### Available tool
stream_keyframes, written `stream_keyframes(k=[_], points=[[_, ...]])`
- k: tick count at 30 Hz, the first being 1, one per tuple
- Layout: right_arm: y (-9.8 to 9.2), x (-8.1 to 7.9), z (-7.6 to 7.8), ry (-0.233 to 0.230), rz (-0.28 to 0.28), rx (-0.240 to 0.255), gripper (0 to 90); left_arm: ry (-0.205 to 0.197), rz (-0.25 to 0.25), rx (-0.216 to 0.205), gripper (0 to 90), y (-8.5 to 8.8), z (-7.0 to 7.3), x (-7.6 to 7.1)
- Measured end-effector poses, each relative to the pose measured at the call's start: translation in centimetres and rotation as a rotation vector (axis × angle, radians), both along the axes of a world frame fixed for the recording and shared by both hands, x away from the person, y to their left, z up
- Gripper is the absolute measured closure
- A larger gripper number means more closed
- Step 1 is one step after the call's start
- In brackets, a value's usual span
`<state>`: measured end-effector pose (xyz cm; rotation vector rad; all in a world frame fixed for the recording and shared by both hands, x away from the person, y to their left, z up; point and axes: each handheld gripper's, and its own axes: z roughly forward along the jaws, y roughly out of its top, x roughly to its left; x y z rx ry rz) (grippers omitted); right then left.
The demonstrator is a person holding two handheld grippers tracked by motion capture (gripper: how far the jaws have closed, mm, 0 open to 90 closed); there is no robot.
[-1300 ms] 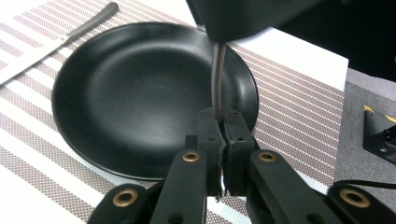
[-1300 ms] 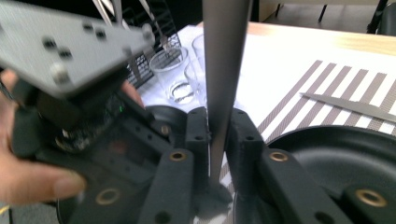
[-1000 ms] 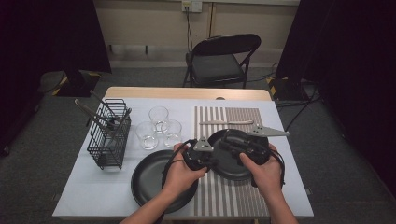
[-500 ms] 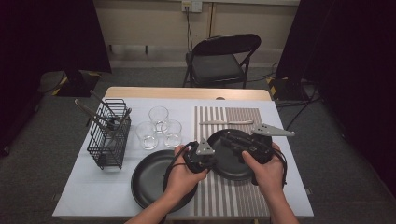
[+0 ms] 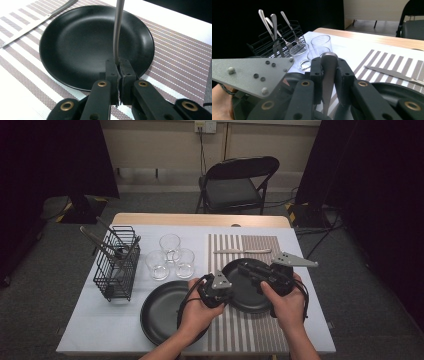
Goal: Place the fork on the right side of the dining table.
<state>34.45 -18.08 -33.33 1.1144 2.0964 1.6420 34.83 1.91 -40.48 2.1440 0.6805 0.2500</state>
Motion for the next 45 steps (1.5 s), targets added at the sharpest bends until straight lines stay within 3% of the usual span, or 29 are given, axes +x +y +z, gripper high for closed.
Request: stream_keyframes(k=[13, 15, 16, 20, 32, 39, 45], points=[[0.0, 0.1, -0.2, 0.013, 0.009, -0.005, 78.3, 0.03, -0.002, -0.017, 87.6, 0.1, -0.3, -0.1], [-0.1, 0.1, -0.2, 0.013, 0.01, -0.005, 78.3, 0.04, -0.012, -0.036, 87.5, 0.2, -0.3, 0.0], [-0.2, 0.1, -0.1, 0.012, 0.011, -0.003, 78.4, 0.056, -0.021, -0.067, 85.2, 0.2, -0.3, 0.0], [-0.4, 0.1, -0.1, 0.009, 0.005, -0.009, 78.5, 0.071, -0.035, -0.07, 82.4, 0.4, -0.2, 0.0], [-1.0, 0.0, 0.0, 0.016, 0.009, 0.0, 78.6, 0.111, -0.089, -0.06, 54.9, 1.1, 1.2, 0.1], [-1.5, -0.3, 0.2, 0.01, 0.004, 0.002, 78.6, 0.101, -0.133, -0.071, 38.1, 1.8, 1.9, 0.0], [-1.7, -0.4, 0.1, 0.01, 0.02, 0.002, 78.6, 0.101, -0.138, -0.064, 28.2, 2.6, 2.3, 0.0]])
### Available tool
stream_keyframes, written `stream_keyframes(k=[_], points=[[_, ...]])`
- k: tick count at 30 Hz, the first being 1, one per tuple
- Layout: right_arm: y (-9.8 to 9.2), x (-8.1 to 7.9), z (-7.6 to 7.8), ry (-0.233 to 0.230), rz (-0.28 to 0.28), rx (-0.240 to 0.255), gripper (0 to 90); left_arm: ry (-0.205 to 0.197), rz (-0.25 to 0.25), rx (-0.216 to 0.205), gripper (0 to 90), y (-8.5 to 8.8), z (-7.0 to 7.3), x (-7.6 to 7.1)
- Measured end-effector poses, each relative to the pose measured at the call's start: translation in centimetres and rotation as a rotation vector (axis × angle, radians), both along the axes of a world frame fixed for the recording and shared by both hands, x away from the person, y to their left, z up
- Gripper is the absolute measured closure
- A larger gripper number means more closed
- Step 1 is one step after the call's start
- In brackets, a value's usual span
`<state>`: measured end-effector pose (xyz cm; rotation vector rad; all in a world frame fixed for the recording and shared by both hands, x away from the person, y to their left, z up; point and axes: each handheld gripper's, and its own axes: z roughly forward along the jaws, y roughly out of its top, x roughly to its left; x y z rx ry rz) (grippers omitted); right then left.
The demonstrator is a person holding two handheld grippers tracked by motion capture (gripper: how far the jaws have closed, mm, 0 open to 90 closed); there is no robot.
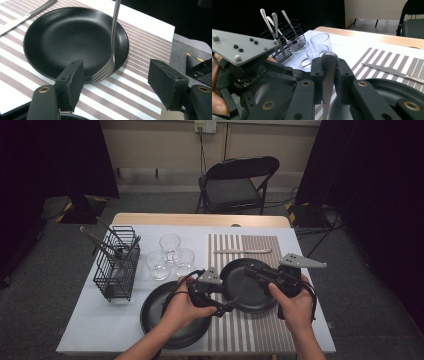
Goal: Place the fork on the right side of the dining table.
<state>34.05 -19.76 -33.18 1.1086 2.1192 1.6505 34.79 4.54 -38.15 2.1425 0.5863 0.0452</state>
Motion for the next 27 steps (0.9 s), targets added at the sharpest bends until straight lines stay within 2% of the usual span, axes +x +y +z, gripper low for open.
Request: stream_keyframes(k=[4, 6, 12, 16, 21, 27], points=[[0.4, 0.0, -0.3, 0.008, 0.016, -0.01, 78.6, 0.002, 0.007, 0.009, 24.3, 0.7, 0.2, 0.0], [0.5, 0.0, -0.4, 0.007, 0.023, -0.012, 78.6, 0.006, 0.018, -0.002, 22.2, 1.3, 0.3, 0.1], [0.7, -0.2, -0.3, 0.006, 0.041, -0.014, 78.6, 0.007, 0.016, 0.011, 18.7, 2.3, 0.2, 0.2], [0.8, -0.3, -0.4, 0.005, 0.05, -0.02, 78.6, 0.001, 0.012, 0.006, 17.4, 3.1, 0.2, 0.1], [0.9, -0.6, -0.6, 0.008, 0.063, -0.024, 78.6, 0.009, 0.03, -0.011, 17.1, 4.0, 0.2, 0.3], [1.1, -0.8, -0.9, 0.016, 0.077, -0.029, 78.6, 0.004, 0.038, -0.006, 17.1, 4.7, 0.3, 0.3]])
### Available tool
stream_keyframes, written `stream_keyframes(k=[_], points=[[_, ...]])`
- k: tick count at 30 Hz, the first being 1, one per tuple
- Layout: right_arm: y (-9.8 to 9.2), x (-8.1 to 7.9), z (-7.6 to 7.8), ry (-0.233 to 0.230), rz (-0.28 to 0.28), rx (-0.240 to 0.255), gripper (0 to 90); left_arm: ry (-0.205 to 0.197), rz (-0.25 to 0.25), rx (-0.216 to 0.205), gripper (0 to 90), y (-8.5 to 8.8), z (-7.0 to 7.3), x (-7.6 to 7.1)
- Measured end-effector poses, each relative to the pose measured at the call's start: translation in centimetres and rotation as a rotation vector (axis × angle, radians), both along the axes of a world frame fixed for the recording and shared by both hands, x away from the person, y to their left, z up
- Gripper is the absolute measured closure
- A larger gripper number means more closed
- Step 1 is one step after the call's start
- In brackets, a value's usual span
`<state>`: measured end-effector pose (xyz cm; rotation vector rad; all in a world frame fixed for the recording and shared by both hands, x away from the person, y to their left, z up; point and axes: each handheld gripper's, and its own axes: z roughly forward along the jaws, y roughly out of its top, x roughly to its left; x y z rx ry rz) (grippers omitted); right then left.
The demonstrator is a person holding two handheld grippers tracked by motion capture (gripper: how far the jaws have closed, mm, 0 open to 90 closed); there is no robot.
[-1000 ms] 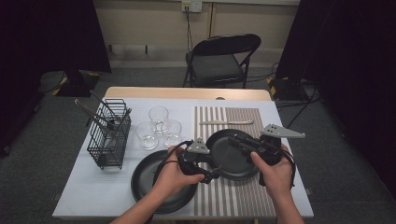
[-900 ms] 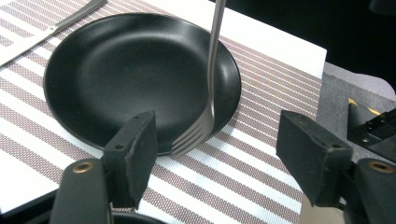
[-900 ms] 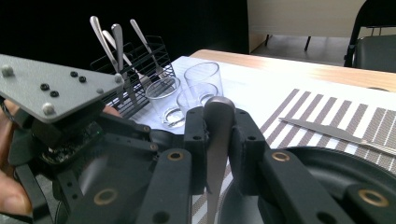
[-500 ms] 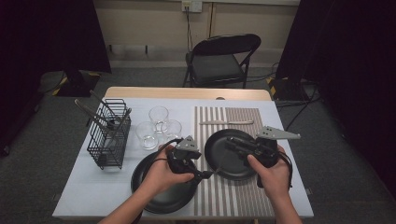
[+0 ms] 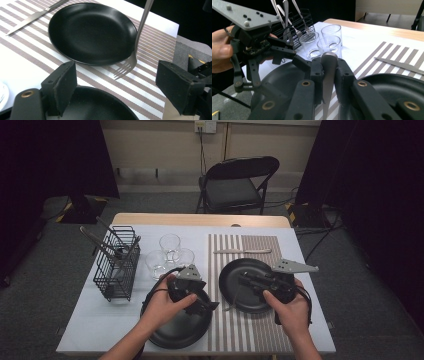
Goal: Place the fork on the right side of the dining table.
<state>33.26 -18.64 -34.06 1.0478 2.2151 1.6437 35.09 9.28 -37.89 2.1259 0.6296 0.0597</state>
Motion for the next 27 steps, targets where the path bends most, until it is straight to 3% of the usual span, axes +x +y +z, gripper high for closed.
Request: stream_keyframes(k=[9, 27], points=[[-0.1, -0.5, -0.1, 0.004, 0.013, 0.0, 78.6, 0.014, 0.018, 0.022, 17.0, 0.5, -0.4, 0.1], [0.3, -1.2, -0.6, 0.009, 0.052, -0.035, 78.6, 0.026, 0.028, 0.019, 17.0, 1.1, -1.1, 0.2]])
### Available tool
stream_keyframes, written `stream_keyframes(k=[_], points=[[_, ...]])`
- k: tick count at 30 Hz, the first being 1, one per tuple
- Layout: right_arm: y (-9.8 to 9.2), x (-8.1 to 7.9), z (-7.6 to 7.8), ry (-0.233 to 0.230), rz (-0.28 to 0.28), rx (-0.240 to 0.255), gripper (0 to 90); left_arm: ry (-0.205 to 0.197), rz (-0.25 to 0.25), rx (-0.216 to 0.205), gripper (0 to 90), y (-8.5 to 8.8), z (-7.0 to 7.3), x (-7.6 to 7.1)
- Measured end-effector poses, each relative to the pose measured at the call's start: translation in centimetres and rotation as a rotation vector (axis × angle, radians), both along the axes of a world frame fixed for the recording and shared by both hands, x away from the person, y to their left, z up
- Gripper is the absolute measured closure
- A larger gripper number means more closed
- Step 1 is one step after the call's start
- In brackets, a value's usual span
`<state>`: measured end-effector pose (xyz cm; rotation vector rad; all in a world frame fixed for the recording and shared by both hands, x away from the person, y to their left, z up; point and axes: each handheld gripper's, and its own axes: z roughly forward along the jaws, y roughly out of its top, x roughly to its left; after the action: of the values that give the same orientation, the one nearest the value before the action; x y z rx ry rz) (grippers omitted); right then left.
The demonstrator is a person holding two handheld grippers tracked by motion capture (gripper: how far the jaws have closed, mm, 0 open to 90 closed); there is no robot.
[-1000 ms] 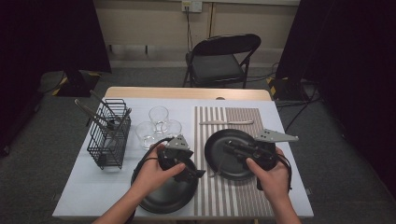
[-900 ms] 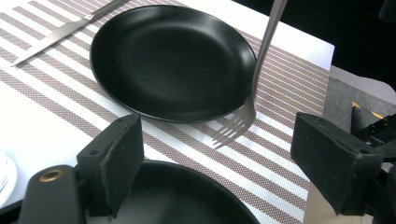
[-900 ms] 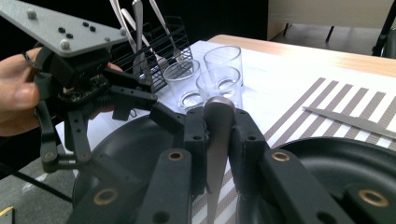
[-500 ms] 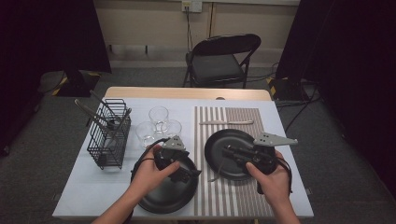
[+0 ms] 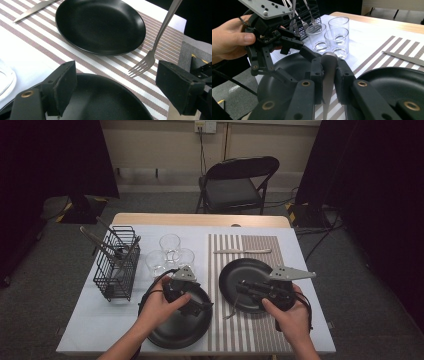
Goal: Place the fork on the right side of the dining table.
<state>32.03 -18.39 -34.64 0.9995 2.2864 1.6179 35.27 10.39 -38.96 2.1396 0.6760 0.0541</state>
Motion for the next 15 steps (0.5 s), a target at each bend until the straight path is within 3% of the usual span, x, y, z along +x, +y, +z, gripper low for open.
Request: stream_keyframes(k=[15], points=[[-0.03, 0.0, -0.15, 0.007, 0.007, 0.001, 78.6, 0.002, 0.003, 0.003, 17.0, 0.47, 0.04, 0.03]])
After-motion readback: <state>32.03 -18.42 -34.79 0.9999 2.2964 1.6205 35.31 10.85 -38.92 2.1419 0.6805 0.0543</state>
